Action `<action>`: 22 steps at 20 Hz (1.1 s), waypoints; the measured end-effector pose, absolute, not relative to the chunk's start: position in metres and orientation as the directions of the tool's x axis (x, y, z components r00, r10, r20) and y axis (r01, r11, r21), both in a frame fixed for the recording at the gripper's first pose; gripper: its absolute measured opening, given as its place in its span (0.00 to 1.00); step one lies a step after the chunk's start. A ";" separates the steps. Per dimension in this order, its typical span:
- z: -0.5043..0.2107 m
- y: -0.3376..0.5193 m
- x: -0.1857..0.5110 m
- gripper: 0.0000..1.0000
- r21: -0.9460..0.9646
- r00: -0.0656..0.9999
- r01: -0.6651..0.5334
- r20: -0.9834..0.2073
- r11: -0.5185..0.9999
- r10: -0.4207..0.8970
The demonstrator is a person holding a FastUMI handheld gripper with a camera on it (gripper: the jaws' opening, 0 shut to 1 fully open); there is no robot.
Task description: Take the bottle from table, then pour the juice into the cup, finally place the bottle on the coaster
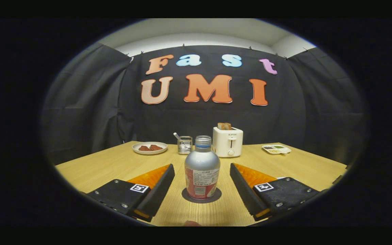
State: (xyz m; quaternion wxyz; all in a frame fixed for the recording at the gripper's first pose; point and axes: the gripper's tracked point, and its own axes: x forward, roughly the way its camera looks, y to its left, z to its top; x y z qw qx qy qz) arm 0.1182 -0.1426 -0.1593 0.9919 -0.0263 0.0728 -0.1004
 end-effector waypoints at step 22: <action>-0.009 -0.145 -0.008 0.97 -0.025 0.986 0.167 0.020 0.986 -0.167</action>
